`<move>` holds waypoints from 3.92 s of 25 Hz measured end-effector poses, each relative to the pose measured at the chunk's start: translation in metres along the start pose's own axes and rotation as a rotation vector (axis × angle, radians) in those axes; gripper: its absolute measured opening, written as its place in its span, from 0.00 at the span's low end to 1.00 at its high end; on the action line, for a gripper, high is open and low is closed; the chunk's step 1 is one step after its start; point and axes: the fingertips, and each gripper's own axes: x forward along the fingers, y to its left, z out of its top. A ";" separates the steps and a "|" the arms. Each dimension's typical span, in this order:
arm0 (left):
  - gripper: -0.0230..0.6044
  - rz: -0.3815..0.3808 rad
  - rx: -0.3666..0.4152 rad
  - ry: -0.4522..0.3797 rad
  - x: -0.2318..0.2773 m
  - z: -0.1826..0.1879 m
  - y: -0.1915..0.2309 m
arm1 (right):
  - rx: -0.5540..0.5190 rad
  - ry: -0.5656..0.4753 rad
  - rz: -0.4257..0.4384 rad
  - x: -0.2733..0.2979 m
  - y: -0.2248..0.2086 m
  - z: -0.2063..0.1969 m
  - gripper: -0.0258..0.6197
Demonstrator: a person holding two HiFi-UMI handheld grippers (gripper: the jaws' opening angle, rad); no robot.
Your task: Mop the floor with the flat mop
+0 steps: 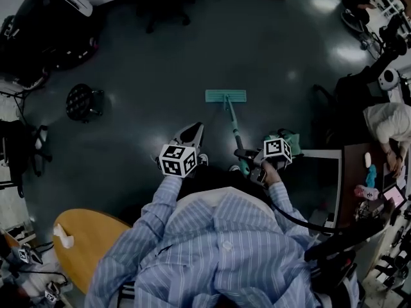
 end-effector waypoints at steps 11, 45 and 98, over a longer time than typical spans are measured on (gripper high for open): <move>0.06 -0.056 0.007 0.008 0.017 0.015 0.029 | 0.019 -0.052 0.013 0.019 0.023 0.046 0.33; 0.06 0.097 -0.023 0.049 0.323 0.171 0.096 | -0.134 0.082 0.003 0.055 0.189 0.580 0.33; 0.06 -0.002 0.050 0.149 0.125 0.033 0.113 | 0.036 -0.121 -0.120 0.053 0.068 0.372 0.24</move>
